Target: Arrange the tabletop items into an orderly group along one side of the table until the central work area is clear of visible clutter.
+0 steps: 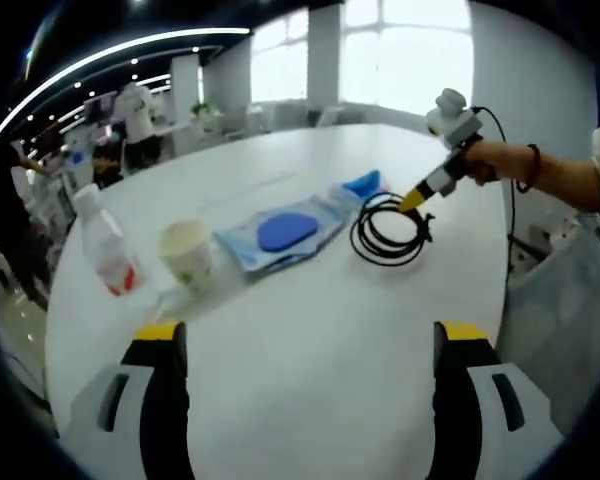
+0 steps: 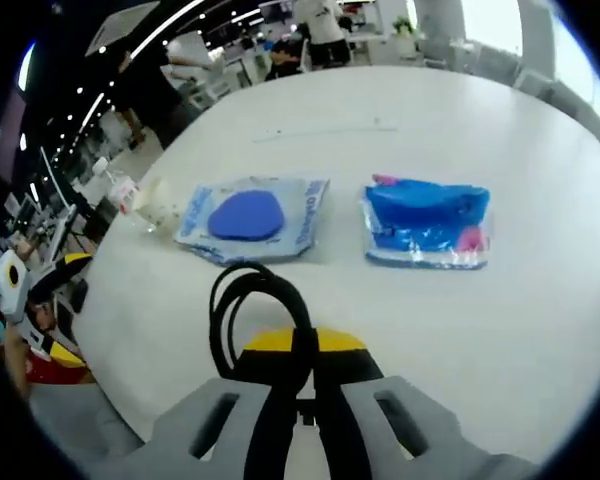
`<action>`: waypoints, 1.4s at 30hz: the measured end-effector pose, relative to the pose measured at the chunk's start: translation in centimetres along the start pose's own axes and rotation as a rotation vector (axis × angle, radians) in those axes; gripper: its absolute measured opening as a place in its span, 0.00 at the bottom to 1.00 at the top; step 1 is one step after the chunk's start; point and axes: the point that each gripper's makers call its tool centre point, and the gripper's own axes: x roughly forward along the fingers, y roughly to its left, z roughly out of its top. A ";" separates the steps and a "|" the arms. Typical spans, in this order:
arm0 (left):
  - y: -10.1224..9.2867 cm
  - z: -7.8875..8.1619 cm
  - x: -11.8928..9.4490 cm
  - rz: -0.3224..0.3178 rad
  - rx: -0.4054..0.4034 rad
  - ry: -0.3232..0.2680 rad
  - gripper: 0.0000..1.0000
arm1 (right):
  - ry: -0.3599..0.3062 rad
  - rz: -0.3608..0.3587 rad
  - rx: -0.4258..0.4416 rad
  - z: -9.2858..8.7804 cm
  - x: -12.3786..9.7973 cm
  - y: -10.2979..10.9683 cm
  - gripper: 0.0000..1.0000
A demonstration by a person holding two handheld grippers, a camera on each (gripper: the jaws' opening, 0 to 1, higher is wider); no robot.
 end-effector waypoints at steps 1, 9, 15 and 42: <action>0.0 0.0 0.0 0.001 -0.001 0.001 0.99 | 0.000 -0.003 0.001 0.0 -0.1 -0.4 0.04; -0.1 -0.4 0.3 -0.003 -0.005 0.013 0.99 | 0.004 -0.026 0.002 -0.4 -0.1 -2.6 0.04; -0.1 -0.6 0.4 -0.001 -0.006 0.019 0.99 | 0.024 -0.036 0.004 -1.0 0.7 -3.9 0.04; 0.4 -1.0 0.2 0.018 -0.016 0.033 0.99 | 0.034 -0.036 0.040 -2.7 3.0 -5.5 0.06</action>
